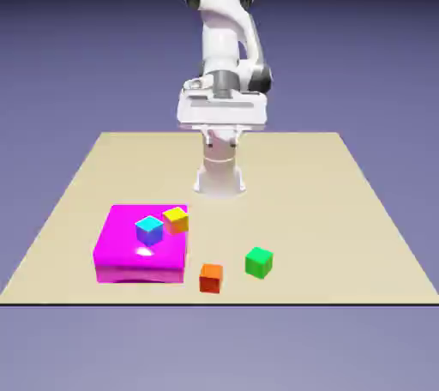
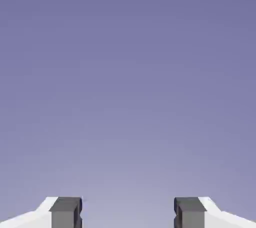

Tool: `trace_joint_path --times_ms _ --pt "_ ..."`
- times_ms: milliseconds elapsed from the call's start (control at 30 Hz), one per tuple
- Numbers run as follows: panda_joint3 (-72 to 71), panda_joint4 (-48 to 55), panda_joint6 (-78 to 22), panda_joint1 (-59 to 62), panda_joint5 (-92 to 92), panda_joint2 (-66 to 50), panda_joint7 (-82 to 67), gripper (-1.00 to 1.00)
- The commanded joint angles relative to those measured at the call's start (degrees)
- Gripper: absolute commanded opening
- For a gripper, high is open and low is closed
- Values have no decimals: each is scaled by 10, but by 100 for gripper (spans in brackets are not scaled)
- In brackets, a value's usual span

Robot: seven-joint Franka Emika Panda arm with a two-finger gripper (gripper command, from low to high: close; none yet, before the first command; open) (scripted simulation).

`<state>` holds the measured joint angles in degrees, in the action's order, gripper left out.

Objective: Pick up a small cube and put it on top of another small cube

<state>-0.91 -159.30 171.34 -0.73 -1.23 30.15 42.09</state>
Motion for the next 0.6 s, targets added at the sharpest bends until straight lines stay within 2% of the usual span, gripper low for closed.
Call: trace_joint_path --times_ms 0,567 --pt "-8 14 -22 0 -10 -21 -3 0" --pt "-135 254 -398 -6 -184 -374 -55 0"
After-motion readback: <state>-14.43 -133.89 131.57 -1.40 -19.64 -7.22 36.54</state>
